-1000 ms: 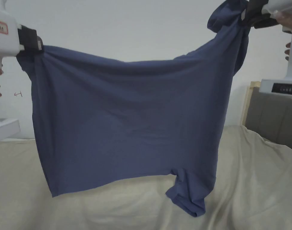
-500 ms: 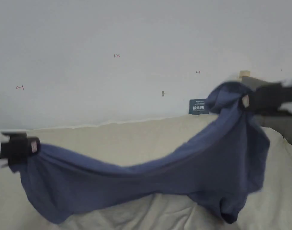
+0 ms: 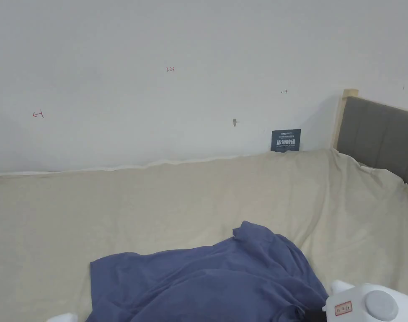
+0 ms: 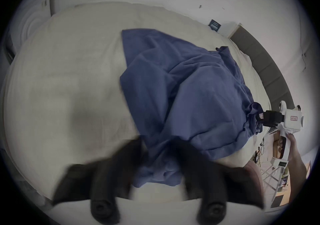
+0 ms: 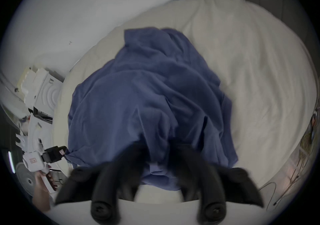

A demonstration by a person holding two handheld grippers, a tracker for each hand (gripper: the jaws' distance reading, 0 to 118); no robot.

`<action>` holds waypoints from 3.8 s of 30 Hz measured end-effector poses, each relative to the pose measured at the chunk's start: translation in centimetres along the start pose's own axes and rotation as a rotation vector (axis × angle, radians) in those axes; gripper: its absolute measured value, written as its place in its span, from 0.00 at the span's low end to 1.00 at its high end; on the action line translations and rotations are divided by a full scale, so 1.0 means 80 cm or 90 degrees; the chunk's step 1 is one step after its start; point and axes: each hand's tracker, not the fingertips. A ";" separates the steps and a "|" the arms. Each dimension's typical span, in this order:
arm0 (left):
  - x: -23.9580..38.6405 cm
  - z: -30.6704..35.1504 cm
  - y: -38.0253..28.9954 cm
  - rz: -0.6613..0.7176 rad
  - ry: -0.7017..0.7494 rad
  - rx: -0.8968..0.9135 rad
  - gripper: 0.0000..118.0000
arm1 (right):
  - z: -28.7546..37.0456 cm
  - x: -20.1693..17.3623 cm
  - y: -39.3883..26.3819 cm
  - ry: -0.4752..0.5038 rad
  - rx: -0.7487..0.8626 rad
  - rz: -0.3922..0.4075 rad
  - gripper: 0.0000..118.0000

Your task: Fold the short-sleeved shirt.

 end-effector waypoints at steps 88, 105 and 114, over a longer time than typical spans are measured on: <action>-0.063 -0.028 0.278 0.028 0.016 0.075 0.42 | -0.028 -0.028 0.298 -0.017 0.123 0.126 0.04; -0.036 -0.193 0.344 -0.027 0.174 -0.081 1.00 | -0.065 -0.019 0.296 -0.020 0.062 0.164 0.04; 0.011 -0.175 0.335 -0.162 0.188 -0.084 0.04 | -0.071 -0.042 0.288 -0.001 0.060 0.186 0.04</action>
